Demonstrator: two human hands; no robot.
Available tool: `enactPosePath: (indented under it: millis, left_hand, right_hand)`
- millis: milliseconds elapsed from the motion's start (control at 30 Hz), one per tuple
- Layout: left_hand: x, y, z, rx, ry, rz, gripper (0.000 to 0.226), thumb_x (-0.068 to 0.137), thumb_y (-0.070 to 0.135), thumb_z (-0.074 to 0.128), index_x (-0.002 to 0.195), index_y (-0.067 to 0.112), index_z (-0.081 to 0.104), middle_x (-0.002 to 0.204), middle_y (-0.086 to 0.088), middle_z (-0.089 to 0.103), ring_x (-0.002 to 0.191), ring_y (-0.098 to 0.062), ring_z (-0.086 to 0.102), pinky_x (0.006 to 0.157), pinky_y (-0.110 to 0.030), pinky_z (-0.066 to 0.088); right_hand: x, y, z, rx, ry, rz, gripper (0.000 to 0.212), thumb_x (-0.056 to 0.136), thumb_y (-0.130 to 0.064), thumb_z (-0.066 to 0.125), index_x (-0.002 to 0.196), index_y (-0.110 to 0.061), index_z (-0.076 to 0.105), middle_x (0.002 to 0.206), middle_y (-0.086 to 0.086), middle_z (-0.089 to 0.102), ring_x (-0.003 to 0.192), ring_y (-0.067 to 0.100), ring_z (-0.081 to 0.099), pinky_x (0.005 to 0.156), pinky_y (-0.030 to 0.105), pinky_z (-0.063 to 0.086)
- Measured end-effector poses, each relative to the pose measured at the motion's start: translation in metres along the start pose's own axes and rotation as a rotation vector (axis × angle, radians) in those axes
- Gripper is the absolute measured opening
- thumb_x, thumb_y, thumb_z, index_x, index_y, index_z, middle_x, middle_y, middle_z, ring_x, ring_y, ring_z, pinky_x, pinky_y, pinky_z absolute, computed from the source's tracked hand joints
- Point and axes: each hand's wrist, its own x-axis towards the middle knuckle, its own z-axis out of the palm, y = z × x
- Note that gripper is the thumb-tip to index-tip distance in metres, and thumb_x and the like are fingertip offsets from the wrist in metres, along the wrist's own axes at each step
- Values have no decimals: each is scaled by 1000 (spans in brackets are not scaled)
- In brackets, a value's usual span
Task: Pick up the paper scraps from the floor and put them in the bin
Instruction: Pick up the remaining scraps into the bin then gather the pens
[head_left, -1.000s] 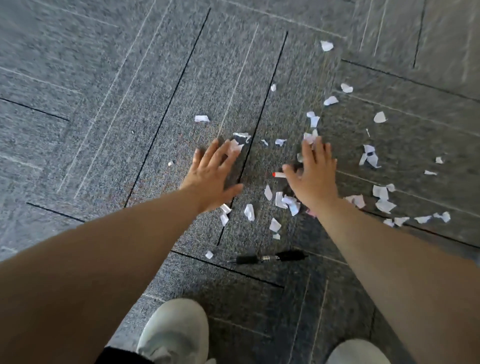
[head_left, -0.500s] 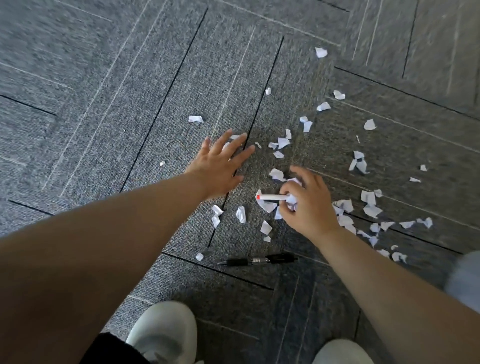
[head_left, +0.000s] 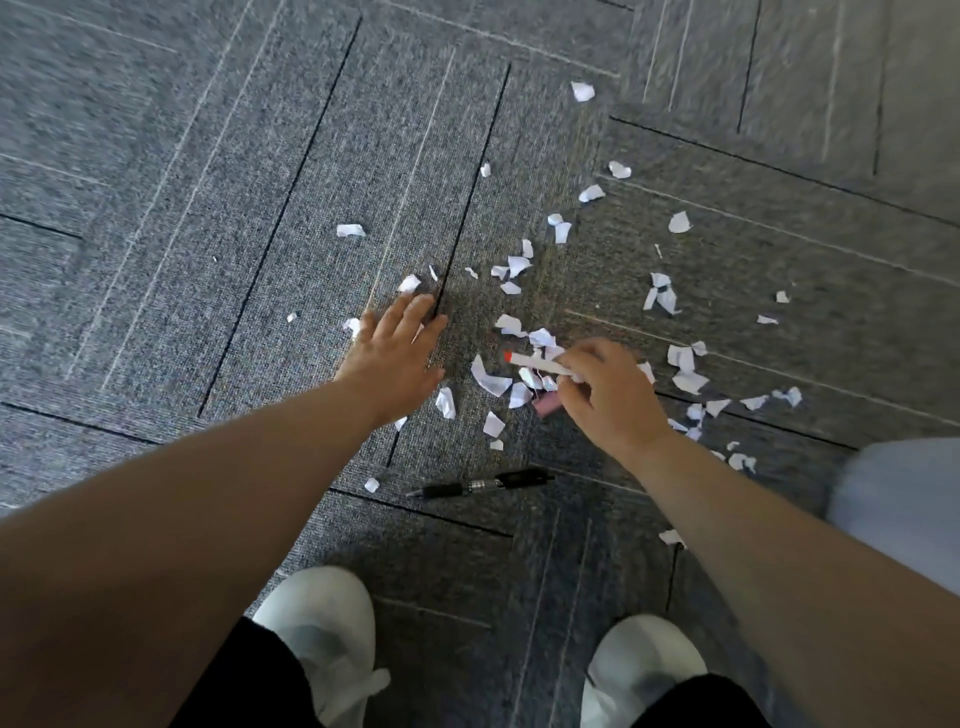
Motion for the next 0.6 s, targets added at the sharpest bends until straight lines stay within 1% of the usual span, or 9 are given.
enactPosePath:
  millis: [33,100,167,267,333,400,467,533,600]
  left_hand:
    - [-1,1,0,6,-7,-12,67,95,46,30,145,20,-6,154,-6,-17,140,-25,-18,111,-50,-8]
    - [-2,1,1,15,-34,-29,68,95,48,28,145,22,-10,152,-5,-21,139,-24,-21,110,-53,-8]
    - [-2,0,1,13,-57,-24,70,95,49,27,144,22,-14,151,-5,-25,138,-23,-21,110,-53,-8]
    - [-2,-3,1,-27,-80,-6,73,94,49,32,143,23,-15,150,-5,-27,138,-23,-23,109,-51,-9]
    - [-1,-4,1,-40,-96,-4,75,93,50,33,143,24,-16,149,-4,-29,137,-23,-24,109,-51,-10]
    - [0,-5,2,-37,-106,0,76,93,50,34,143,24,-17,149,-4,-29,137,-22,-25,109,-52,-10]
    - [1,-5,3,-42,-109,4,77,92,50,35,143,24,-17,149,-3,-29,137,-23,-24,109,-54,-9]
    - [1,-5,3,-40,-108,4,77,92,50,35,143,24,-17,149,-4,-29,137,-23,-24,109,-54,-8]
    - [1,-5,3,-34,-112,2,77,93,50,35,143,24,-17,149,-4,-30,137,-24,-24,109,-55,-8]
  right_hand:
    - [-1,0,0,44,-41,19,20,93,-15,49,106,-7,61,94,10,55,82,26,51,70,36,41]
    - [-2,1,2,77,-122,102,12,97,-19,41,92,-12,49,70,2,46,57,20,42,55,33,31]
    - [-2,2,4,72,-127,151,18,98,-24,38,83,-12,40,66,0,40,53,18,37,52,32,27]
    - [-2,7,8,-12,-12,94,24,95,-27,46,91,-6,57,95,9,48,83,24,46,69,31,36]
    - [-2,10,6,-27,51,79,25,93,-26,49,102,-7,63,112,16,48,100,31,44,82,37,38]
    - [-1,10,5,12,73,92,26,94,-23,47,113,-10,60,114,13,50,105,31,42,86,37,36]
    - [0,12,6,51,62,96,23,96,-20,43,113,-11,56,100,8,57,94,28,48,76,35,38]
    - [2,13,9,112,19,124,15,97,-21,39,105,-12,49,82,8,62,67,28,52,54,34,40]
    - [1,13,11,170,-18,144,15,97,-22,38,102,-10,46,73,4,59,55,25,48,47,33,37]
